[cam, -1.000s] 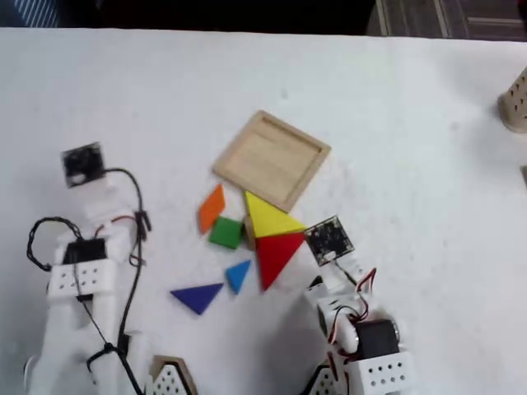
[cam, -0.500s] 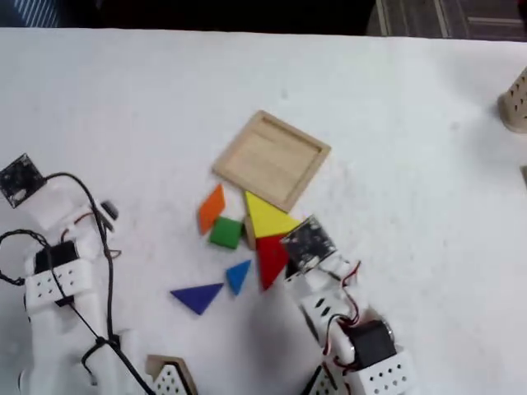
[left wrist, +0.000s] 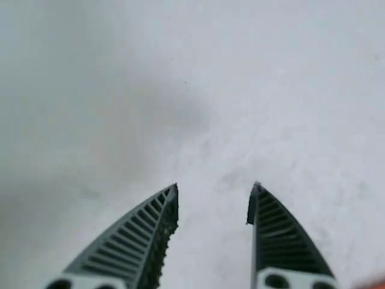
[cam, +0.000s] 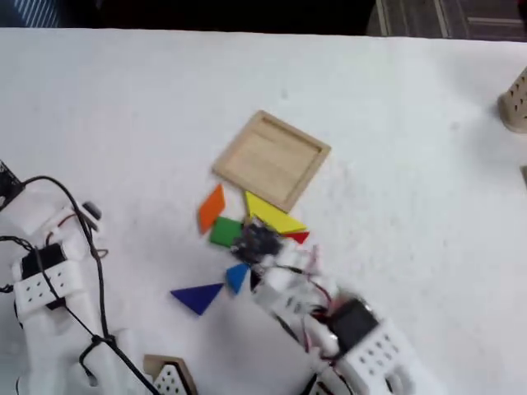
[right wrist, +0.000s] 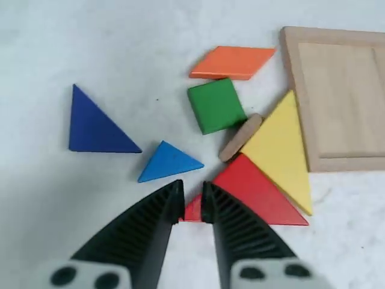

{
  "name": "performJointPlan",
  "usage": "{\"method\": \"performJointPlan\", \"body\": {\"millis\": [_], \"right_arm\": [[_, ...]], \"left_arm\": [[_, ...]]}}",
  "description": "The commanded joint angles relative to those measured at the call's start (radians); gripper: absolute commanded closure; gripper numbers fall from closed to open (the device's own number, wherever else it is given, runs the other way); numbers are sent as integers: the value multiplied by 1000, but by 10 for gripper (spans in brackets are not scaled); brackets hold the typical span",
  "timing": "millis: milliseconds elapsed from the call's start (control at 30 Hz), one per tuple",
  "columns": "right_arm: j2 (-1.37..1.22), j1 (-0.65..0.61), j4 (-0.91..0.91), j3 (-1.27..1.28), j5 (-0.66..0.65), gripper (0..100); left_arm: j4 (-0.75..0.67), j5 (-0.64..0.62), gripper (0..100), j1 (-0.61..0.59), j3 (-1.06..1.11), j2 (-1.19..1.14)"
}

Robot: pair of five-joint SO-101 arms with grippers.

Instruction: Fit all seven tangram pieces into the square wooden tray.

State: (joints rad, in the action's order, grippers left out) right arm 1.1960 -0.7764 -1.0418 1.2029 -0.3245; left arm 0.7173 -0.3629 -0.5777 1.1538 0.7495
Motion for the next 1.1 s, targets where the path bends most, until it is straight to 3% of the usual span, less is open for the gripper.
{"method": "performJointPlan", "body": {"millis": [0, 133, 267, 433, 667, 900, 1067], "right_arm": [[-286, -139, 33, -143, 9, 795], [-503, -315, 170, -176, 9, 693], [-680, -421, 394, -176, 23, 712], [-857, -447, 582, -199, 112, 733], [-1007, -395, 588, -270, 112, 733], [-1007, -222, 587, -275, 109, 734], [-1012, -136, 591, -276, -43, 734]], "left_arm": [[-55, -12, 804, -44, -64, -18], [-112, -14, 805, -128, -114, -130], [-66, -49, 805, -139, -212, -268], [-64, -51, 805, -139, -261, -341], [-58, -51, 805, -136, -258, -328], [-58, -49, 805, -128, -256, -329], [-60, -49, 805, -107, -245, -326]]}}
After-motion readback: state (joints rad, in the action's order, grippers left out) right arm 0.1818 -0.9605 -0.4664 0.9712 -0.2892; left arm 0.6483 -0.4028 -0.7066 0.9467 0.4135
